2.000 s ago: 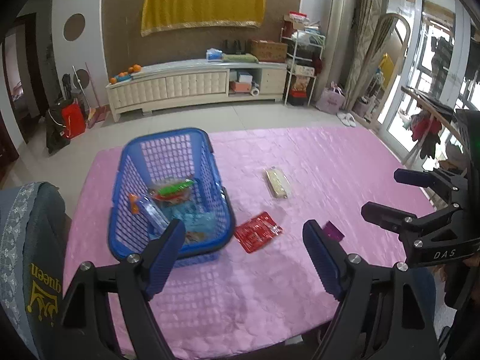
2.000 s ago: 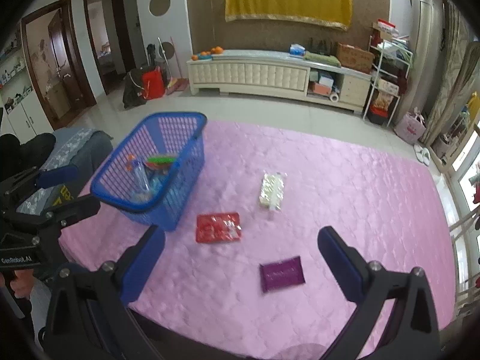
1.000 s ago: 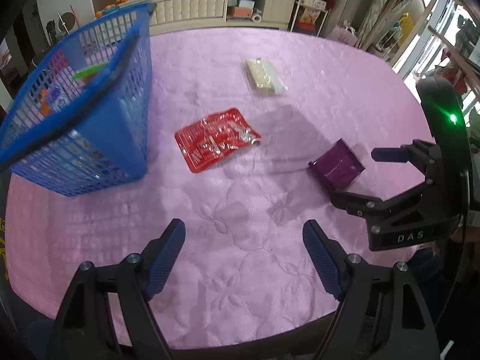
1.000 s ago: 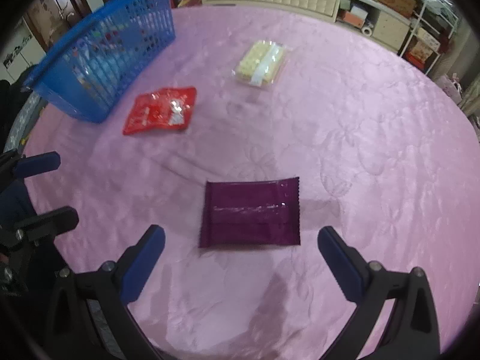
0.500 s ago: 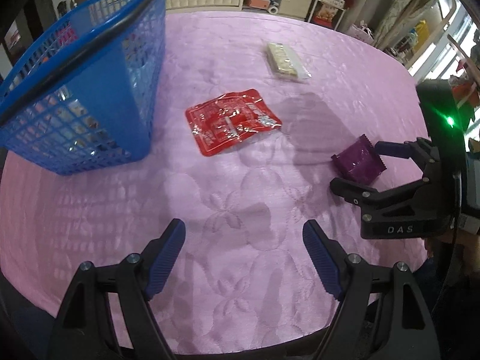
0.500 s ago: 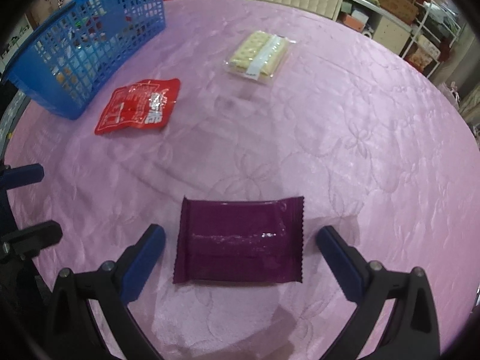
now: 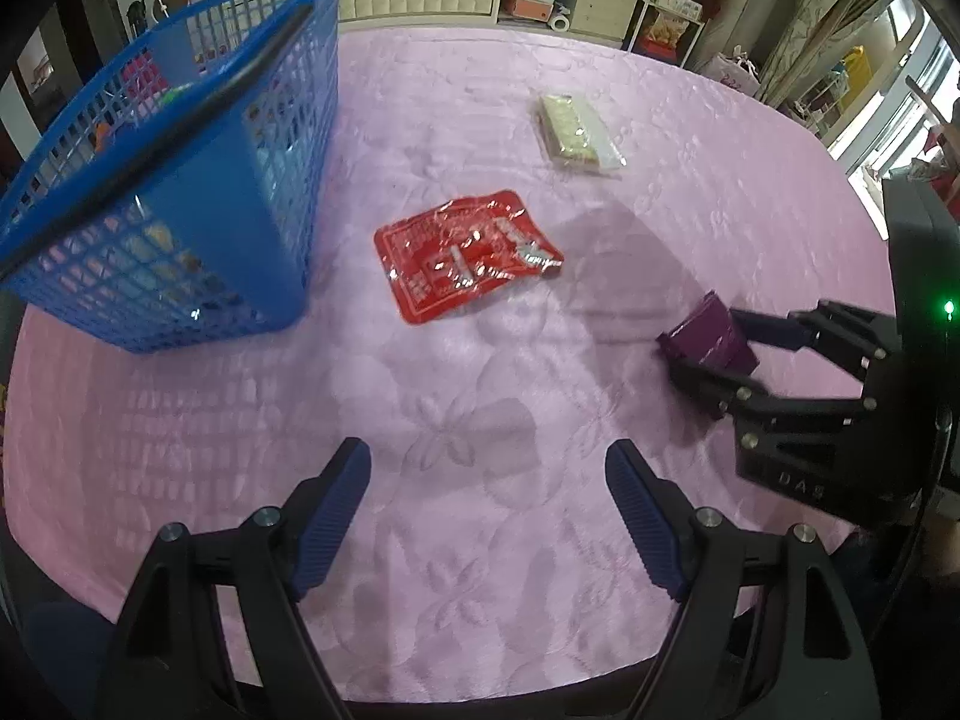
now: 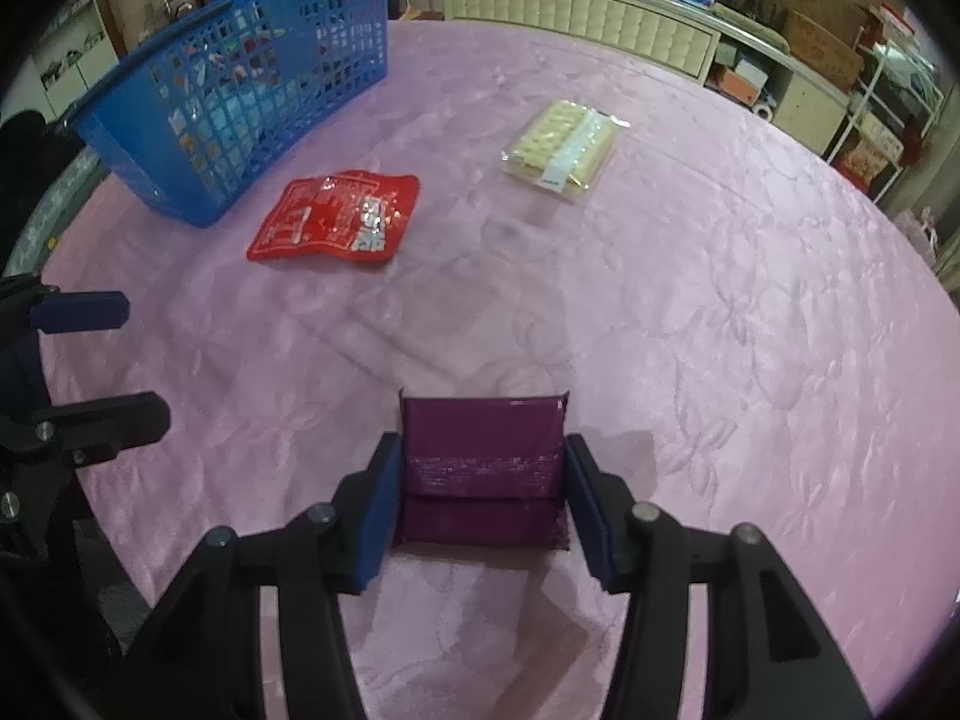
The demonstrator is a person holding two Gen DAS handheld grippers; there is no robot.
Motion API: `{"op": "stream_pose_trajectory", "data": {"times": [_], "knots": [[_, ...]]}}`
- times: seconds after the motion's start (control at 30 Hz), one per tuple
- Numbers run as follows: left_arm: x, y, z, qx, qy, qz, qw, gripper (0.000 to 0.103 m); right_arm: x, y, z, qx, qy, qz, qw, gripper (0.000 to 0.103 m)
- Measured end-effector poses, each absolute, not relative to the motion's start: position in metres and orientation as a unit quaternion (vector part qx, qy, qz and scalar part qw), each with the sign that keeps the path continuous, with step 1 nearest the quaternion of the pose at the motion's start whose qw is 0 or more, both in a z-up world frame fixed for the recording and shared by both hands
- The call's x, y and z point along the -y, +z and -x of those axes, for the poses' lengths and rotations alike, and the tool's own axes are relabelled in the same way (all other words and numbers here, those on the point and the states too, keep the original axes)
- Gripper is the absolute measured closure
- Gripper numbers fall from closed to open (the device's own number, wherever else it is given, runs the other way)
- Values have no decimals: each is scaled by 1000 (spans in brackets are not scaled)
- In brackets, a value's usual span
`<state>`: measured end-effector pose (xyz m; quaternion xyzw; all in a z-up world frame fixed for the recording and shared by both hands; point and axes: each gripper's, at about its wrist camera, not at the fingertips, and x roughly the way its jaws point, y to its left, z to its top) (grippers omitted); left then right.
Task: Organize snacks
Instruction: 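Lift the purple pack with the right gripper while the left moves over the red pouch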
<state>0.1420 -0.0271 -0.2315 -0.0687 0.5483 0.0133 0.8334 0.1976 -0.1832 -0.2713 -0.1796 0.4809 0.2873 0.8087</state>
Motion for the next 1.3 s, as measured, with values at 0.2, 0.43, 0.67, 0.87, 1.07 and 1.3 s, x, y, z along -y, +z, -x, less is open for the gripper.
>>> {"op": "stream_pose_trajectory", "data": {"times": [0.2, 0.43, 0.67, 0.87, 1.07, 1.3], "knots": [[38, -228, -165, -546, 21, 48, 836, 24, 201, -260, -206, -480, 286, 140, 817, 46], [36, -234, -198, -555, 38, 65, 828, 24, 217, -242, -231, -466, 278, 91, 835, 46], [32, -243, -231, -573, 49, 101, 812, 19, 208, -233, -256, -454, 269, 71, 846, 46], [29, -250, -257, -581, 70, 119, 802, 19, 201, -239, -273, -458, 264, 60, 847, 46], [20, -260, -270, -586, 108, 123, 793, 19, 200, -241, -284, -461, 265, 47, 845, 46], [20, -272, -283, -591, 129, 98, 790, 17, 193, -246, -290, -465, 272, 39, 841, 46]]}}
